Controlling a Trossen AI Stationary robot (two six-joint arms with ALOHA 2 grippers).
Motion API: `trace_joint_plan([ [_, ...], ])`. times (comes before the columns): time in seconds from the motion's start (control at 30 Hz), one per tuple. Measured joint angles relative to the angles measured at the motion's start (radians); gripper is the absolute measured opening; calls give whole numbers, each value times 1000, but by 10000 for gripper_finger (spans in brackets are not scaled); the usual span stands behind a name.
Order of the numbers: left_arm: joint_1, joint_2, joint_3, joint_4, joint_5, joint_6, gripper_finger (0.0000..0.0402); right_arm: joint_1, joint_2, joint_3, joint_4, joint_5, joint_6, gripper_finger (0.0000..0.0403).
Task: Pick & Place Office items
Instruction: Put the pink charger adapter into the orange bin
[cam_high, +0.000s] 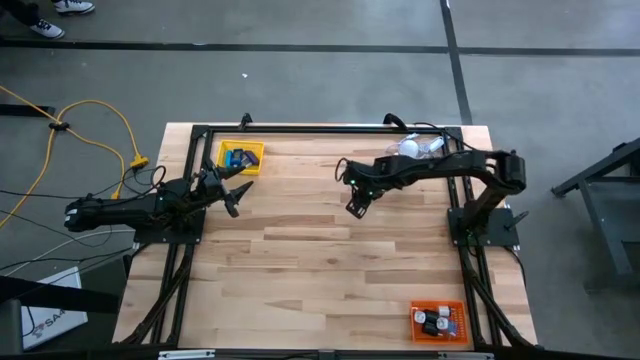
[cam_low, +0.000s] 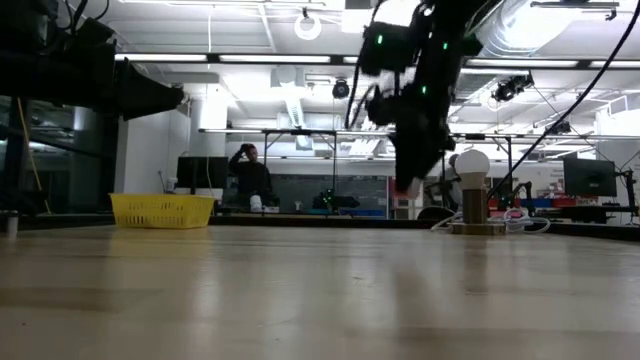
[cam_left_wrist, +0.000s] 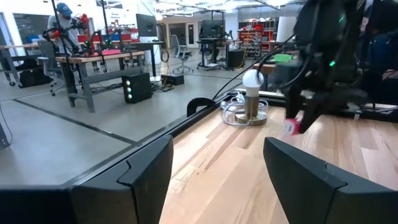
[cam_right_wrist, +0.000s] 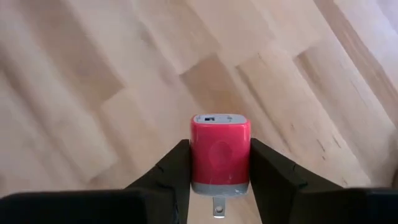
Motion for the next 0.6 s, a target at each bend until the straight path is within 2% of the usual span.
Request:
trace_joint_plan([
  [0.33, 0, 0, 0, 0, 0, 0, 243, 169, -133, 22, -65, 0, 39, 119],
  [0.6, 0, 0, 0, 0, 0, 0, 243, 376, -191, 22, -126, 3, 161, 119],
])
